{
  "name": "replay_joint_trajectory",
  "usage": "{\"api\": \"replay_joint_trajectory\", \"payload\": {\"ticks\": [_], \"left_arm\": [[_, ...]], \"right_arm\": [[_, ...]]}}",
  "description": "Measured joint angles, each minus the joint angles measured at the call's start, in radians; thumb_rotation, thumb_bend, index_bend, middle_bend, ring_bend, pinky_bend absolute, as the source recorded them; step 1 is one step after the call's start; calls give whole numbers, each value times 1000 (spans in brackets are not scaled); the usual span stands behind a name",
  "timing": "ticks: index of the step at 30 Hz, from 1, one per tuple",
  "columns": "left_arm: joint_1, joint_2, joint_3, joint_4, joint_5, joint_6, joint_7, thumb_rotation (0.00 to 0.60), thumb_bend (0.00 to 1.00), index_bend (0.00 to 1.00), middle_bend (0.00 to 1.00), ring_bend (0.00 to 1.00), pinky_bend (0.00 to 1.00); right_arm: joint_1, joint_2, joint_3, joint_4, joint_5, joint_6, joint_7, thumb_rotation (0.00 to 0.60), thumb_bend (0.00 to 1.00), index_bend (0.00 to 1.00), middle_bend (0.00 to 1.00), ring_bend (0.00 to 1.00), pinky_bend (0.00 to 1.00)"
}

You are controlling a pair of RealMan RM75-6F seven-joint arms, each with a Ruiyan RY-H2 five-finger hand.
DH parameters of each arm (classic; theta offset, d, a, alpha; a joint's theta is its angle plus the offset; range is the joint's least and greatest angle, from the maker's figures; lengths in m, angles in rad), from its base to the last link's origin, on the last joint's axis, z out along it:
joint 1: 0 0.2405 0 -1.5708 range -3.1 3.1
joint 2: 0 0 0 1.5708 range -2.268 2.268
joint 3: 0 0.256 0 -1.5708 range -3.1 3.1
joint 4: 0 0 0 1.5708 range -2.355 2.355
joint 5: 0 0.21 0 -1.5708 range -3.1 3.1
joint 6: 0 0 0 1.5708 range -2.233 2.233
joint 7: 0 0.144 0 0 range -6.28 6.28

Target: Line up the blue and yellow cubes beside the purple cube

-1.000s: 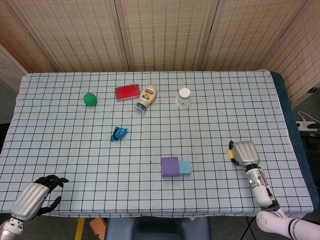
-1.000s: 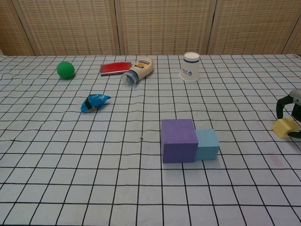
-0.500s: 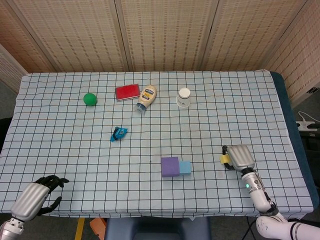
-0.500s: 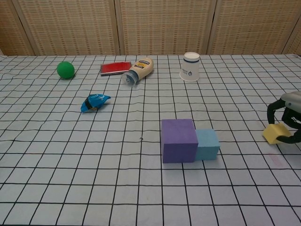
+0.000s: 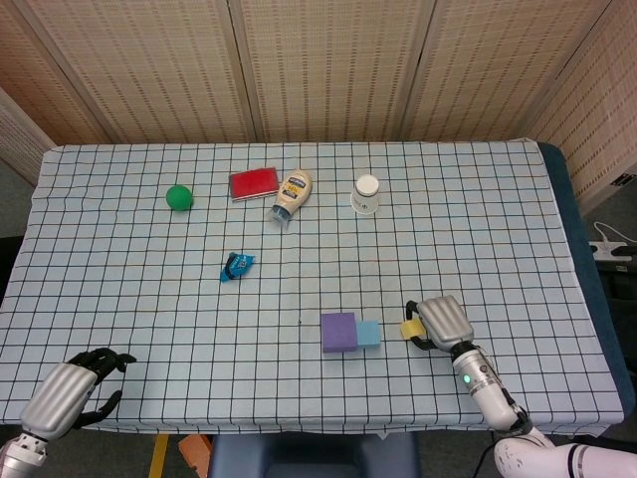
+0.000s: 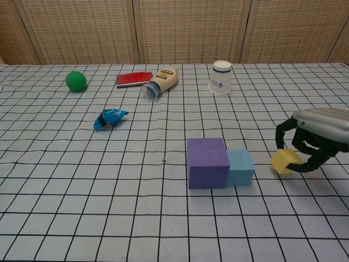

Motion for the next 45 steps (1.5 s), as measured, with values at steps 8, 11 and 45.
{"api": "replay_joint_trajectory", "payload": {"ticks": [8, 11, 45], "left_arm": [[-1, 0, -1, 2, -1, 0, -2, 600, 426, 294, 396, 248, 347], [-1, 0, 0, 2, -1, -3, -3, 600, 426, 295, 396, 249, 347], [-3, 2, 4, -1, 2, -7, -1, 600, 427, 297, 404, 250, 349]], "right_arm": [[26, -95, 14, 54, 20, -17, 7, 600, 267, 574, 863, 909, 1000], [34, -105, 14, 57, 23, -27, 11, 600, 266, 574, 863, 909, 1000], [42, -128, 15, 77, 0, -8, 60, 600, 263, 440, 863, 909, 1000]]}}
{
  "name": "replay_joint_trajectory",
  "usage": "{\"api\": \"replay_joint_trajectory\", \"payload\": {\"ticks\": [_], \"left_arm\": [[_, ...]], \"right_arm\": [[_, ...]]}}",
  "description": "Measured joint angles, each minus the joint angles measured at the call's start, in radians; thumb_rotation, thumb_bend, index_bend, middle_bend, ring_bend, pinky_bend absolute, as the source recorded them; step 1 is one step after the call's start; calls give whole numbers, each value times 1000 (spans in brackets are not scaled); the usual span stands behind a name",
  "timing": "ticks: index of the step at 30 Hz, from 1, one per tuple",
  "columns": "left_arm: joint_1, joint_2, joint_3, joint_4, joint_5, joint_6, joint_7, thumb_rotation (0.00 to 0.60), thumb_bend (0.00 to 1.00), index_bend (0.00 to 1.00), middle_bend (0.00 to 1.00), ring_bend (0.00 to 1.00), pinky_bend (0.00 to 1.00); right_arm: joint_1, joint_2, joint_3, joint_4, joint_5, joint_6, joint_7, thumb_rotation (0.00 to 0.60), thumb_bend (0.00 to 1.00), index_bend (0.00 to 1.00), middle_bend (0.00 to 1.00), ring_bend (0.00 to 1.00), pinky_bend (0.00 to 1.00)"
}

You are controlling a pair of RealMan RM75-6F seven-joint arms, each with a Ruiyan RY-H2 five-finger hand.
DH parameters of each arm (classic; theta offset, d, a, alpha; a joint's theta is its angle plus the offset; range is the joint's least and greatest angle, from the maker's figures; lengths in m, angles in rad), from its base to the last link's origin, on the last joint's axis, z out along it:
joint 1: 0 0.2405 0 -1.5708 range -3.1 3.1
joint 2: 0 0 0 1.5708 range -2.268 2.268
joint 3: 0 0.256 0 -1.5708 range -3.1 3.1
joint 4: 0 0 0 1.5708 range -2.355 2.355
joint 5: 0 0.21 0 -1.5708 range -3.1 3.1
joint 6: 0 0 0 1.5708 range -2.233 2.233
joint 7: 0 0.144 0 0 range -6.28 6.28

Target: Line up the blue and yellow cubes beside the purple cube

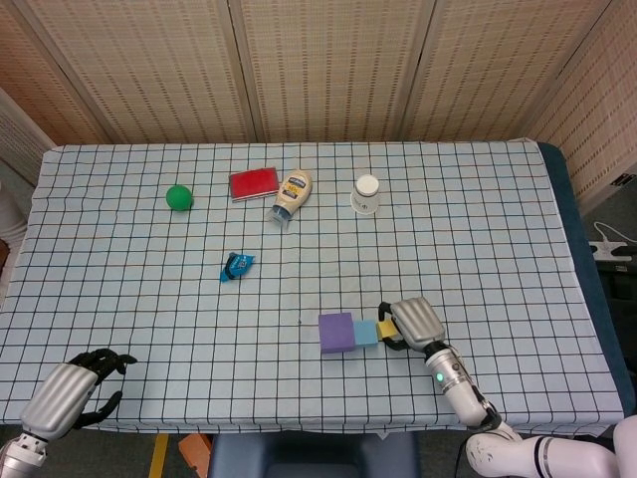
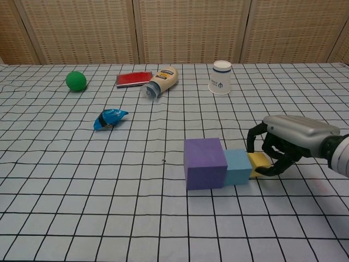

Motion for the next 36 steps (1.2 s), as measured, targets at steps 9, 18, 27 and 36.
{"api": "replay_joint_trajectory", "payload": {"ticks": [9, 18, 27, 36], "left_arm": [[0, -1, 1, -1, 1, -1, 2, 600, 426, 300, 406, 254, 349], [-1, -1, 0, 0, 1, -1, 4, 600, 427, 301, 407, 254, 349], [-1, -1, 1, -1, 3, 0, 3, 600, 426, 302, 408, 254, 349], [-1, -1, 1, -1, 3, 0, 3, 600, 427, 301, 408, 255, 349]], "right_arm": [[-1, 20, 2, -6, 8, -6, 10, 600, 263, 379, 863, 909, 1000], [1, 36, 3, -15, 20, -19, 21, 600, 251, 363, 863, 909, 1000], [3, 54, 1, -44, 53, -23, -4, 600, 244, 429, 863, 909, 1000], [3, 59, -13, -79, 84, -4, -56, 600, 244, 450, 863, 911, 1000]]}}
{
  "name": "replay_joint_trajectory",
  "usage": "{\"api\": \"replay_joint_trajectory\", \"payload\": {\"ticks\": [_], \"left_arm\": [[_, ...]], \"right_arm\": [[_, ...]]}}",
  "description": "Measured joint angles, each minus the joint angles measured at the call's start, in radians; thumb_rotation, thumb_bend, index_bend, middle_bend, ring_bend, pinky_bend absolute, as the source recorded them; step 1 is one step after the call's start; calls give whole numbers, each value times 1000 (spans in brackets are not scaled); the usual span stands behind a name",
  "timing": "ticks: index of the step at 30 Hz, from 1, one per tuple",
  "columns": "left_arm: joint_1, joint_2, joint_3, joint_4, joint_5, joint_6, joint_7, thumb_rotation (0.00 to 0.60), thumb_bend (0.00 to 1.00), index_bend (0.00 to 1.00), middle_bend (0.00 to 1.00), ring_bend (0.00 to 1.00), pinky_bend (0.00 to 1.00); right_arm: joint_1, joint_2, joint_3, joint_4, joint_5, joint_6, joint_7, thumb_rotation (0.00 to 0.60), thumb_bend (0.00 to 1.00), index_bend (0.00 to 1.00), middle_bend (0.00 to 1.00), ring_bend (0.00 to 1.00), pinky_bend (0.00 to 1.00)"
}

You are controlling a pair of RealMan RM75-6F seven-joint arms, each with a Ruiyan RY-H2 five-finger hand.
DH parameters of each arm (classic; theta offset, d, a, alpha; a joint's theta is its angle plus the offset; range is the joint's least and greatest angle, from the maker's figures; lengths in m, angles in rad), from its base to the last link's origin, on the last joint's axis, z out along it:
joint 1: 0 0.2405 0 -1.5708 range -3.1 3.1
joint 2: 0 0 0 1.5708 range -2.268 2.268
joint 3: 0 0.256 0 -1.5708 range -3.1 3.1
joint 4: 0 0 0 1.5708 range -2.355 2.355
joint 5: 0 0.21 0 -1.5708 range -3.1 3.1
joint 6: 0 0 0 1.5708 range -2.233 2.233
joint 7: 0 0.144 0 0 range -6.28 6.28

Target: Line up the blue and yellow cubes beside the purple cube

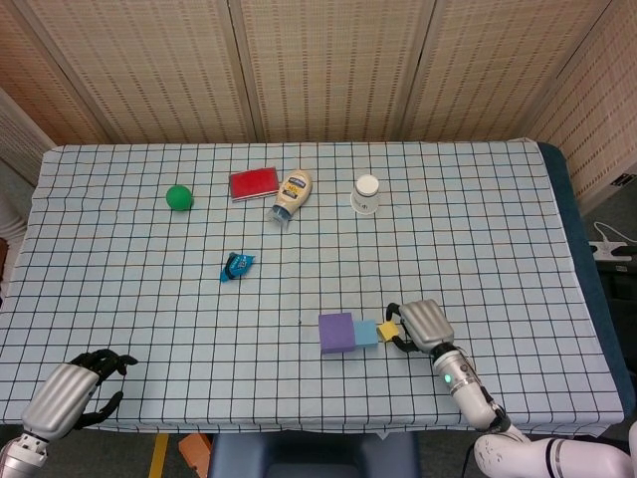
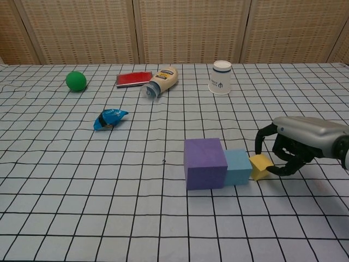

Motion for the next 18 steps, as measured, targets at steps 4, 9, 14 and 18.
{"api": "replay_joint_trajectory", "payload": {"ticks": [4, 9, 14, 18], "left_arm": [[0, 0, 0, 0, 0, -1, 0, 600, 427, 302, 408, 255, 349], [-1, 0, 1, 0, 2, -1, 0, 600, 426, 302, 408, 255, 349], [-1, 0, 1, 0, 2, -1, 0, 600, 426, 301, 409, 254, 349], [-1, 0, 1, 1, 1, 0, -2, 600, 426, 301, 408, 255, 349]], "right_arm": [[-1, -8, -2, 2, 3, 10, -5, 600, 244, 450, 863, 911, 1000], [-6, -17, -3, 3, -1, 20, 3, 600, 244, 450, 863, 911, 1000], [-9, -23, -3, 6, -10, 23, 20, 600, 243, 431, 863, 911, 1000], [-10, -20, -2, 6, -20, 20, 33, 600, 244, 370, 863, 911, 1000]]}}
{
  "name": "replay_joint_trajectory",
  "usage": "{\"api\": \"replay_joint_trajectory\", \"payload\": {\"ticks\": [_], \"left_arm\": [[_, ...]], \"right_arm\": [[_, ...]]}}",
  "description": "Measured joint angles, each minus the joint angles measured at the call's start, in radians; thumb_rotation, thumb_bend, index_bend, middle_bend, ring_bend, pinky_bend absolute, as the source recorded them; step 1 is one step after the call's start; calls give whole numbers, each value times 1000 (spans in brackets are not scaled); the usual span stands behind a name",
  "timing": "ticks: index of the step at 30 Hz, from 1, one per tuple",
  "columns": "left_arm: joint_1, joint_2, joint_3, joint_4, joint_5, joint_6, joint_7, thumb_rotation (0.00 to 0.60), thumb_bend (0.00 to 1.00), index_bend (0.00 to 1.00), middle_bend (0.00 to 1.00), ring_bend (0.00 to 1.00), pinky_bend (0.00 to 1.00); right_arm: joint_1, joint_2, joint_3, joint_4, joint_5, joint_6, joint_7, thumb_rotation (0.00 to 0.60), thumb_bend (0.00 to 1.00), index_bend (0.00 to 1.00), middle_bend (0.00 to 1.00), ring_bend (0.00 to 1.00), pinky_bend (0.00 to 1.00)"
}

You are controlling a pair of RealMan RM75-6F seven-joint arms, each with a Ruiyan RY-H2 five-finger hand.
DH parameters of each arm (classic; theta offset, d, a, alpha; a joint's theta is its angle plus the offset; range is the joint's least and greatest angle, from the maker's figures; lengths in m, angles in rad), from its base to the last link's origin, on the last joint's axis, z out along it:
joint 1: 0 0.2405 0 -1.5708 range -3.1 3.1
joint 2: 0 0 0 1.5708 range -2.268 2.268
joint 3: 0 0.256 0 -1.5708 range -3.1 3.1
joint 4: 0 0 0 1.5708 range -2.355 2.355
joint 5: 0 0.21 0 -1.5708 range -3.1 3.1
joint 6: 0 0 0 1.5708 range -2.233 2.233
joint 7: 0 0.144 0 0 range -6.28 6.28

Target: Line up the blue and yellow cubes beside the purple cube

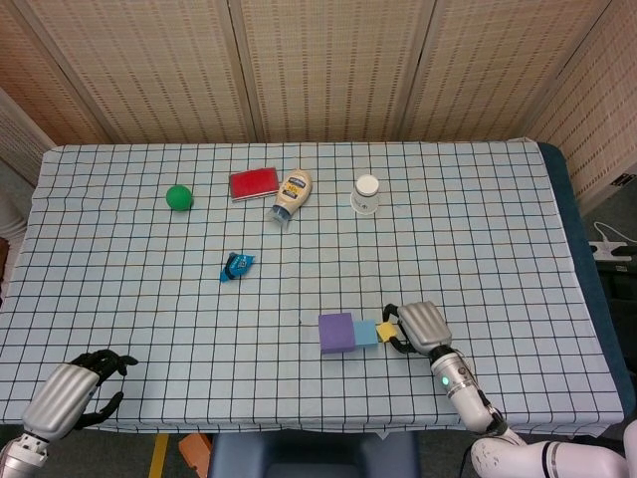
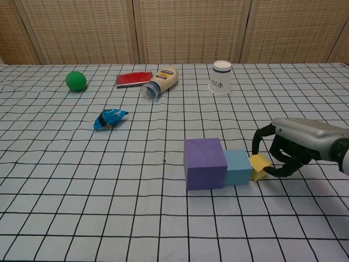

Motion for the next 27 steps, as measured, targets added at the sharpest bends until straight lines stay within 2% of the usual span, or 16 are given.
{"api": "replay_joint_trajectory", "payload": {"ticks": [13, 21, 27], "left_arm": [[-1, 0, 2, -2, 3, -2, 3, 600, 426, 301, 409, 254, 349], [-1, 0, 3, -2, 4, -2, 2, 600, 426, 302, 408, 255, 349], [-1, 0, 3, -2, 3, -3, 4, 600, 426, 302, 409, 254, 349]], "right_arm": [[-2, 51, 13, -39, -14, 4, 27, 600, 244, 333, 863, 911, 1000], [3, 84, 8, -72, 40, 10, -48, 600, 245, 349, 863, 911, 1000], [19, 108, 1, -109, 145, 2, -128, 600, 364, 417, 863, 912, 1000]]}}
